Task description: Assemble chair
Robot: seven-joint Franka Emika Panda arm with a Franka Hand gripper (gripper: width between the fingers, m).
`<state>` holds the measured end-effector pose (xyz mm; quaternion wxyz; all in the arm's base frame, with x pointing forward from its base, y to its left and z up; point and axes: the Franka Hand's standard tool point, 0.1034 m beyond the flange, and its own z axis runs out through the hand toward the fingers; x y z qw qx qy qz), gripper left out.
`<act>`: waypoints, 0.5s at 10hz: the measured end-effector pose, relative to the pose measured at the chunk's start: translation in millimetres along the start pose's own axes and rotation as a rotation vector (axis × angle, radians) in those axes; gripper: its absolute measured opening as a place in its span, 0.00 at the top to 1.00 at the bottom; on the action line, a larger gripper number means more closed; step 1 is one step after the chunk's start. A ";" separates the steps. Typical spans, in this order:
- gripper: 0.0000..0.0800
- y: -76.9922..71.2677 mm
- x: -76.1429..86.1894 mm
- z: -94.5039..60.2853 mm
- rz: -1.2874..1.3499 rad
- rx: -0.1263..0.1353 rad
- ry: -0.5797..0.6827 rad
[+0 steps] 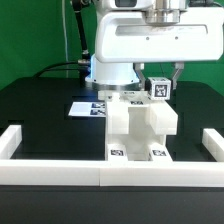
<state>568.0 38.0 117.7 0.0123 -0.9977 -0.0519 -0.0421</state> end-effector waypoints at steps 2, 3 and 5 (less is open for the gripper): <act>0.64 0.0 0.0 0.0 0.000 0.000 0.000; 0.64 0.0 0.0 0.0 0.000 0.000 0.000; 0.64 0.0 0.0 0.0 0.000 0.000 0.000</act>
Offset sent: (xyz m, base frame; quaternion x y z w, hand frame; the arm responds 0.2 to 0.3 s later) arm 0.0000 0.0000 0.0000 0.0000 0.0000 0.0000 1.0000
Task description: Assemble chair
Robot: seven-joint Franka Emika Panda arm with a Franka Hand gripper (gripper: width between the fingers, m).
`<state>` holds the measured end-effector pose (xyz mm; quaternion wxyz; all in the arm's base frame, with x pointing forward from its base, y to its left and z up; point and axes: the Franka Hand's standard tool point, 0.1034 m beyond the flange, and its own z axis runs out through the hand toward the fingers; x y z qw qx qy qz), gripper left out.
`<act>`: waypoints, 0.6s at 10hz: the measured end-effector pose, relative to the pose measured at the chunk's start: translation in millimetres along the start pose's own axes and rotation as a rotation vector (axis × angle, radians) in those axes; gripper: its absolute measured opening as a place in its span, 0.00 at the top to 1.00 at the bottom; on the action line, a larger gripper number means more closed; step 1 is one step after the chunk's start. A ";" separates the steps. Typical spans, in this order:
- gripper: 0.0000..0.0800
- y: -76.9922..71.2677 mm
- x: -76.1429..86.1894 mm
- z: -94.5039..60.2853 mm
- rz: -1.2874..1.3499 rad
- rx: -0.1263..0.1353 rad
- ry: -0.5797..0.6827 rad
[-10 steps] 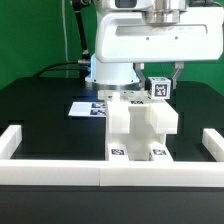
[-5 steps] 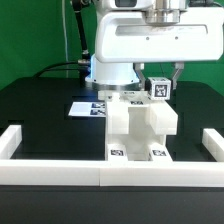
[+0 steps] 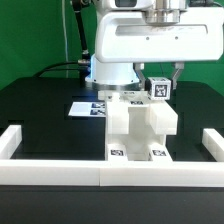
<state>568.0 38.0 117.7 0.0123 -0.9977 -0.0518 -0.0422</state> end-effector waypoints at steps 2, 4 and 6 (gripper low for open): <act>0.64 -0.2 0.1 0.0 0.034 0.000 0.000; 0.64 -0.4 0.1 -0.1 0.064 0.001 0.001; 0.64 -0.8 0.2 -0.1 0.236 0.002 0.000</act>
Offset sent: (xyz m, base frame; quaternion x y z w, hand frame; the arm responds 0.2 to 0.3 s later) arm 0.0000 0.0000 0.0000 0.0000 0.0000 0.0000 1.0000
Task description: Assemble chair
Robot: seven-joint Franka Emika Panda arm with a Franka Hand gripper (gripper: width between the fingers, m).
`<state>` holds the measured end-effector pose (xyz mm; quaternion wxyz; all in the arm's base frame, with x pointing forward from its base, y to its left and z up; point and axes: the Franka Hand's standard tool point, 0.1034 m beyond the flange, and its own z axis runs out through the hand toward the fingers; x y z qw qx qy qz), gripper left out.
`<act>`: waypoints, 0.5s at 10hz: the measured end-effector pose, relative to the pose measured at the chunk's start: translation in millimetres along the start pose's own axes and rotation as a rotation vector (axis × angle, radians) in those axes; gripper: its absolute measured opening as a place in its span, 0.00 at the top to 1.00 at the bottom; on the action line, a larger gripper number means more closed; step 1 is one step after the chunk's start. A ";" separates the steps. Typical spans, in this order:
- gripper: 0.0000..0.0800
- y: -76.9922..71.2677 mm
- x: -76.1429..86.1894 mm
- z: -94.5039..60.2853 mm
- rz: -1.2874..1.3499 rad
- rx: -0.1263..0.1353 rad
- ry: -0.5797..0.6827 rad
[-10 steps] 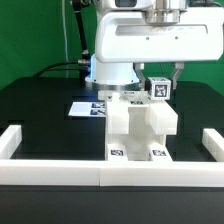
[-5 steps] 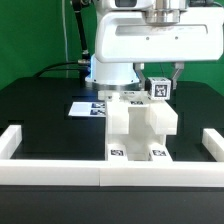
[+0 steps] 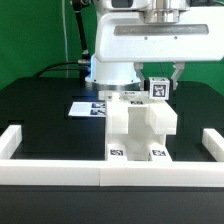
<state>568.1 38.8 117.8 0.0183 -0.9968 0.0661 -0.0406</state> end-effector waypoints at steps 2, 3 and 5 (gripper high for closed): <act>0.64 -0.3 -0.2 0.1 0.135 0.000 0.000; 0.64 -0.5 -0.2 0.2 0.189 0.000 0.000; 0.64 -1.2 -0.4 0.2 0.326 0.000 -0.001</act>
Offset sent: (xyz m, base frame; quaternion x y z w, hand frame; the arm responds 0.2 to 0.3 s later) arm 0.0000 0.0000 0.0000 0.0000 0.0000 0.1938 0.9810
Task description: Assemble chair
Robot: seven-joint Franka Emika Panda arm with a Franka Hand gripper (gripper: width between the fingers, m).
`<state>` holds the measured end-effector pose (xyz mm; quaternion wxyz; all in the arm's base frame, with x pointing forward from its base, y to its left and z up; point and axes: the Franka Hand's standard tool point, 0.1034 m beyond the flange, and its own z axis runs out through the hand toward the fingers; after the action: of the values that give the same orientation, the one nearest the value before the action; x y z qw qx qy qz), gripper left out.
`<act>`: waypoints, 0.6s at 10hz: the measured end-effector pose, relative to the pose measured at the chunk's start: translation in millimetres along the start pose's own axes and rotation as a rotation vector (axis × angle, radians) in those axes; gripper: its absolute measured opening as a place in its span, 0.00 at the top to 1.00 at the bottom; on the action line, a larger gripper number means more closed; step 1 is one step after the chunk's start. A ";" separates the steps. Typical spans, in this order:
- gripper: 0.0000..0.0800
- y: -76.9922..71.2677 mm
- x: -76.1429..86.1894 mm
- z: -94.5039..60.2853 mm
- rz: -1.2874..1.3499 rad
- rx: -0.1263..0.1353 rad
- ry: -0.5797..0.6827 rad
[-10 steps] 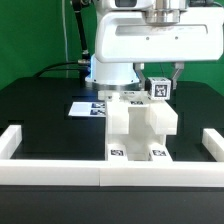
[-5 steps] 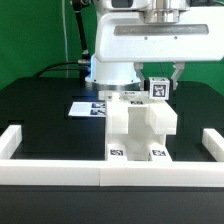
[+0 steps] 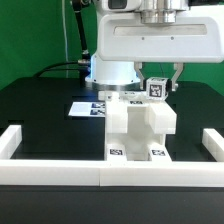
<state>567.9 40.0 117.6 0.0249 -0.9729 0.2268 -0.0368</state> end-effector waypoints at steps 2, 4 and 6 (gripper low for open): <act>0.64 -0.5 -0.3 0.1 0.113 0.001 0.000; 0.64 -1.1 -0.7 0.1 0.249 0.001 -0.001; 0.64 -1.6 -1.0 0.1 0.365 0.002 -0.001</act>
Offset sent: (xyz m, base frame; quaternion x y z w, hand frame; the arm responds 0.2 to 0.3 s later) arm 0.0000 0.0000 0.0000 0.0000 0.0000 0.1938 0.9810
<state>567.8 41.9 117.5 0.0321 -0.9157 0.3994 -0.0313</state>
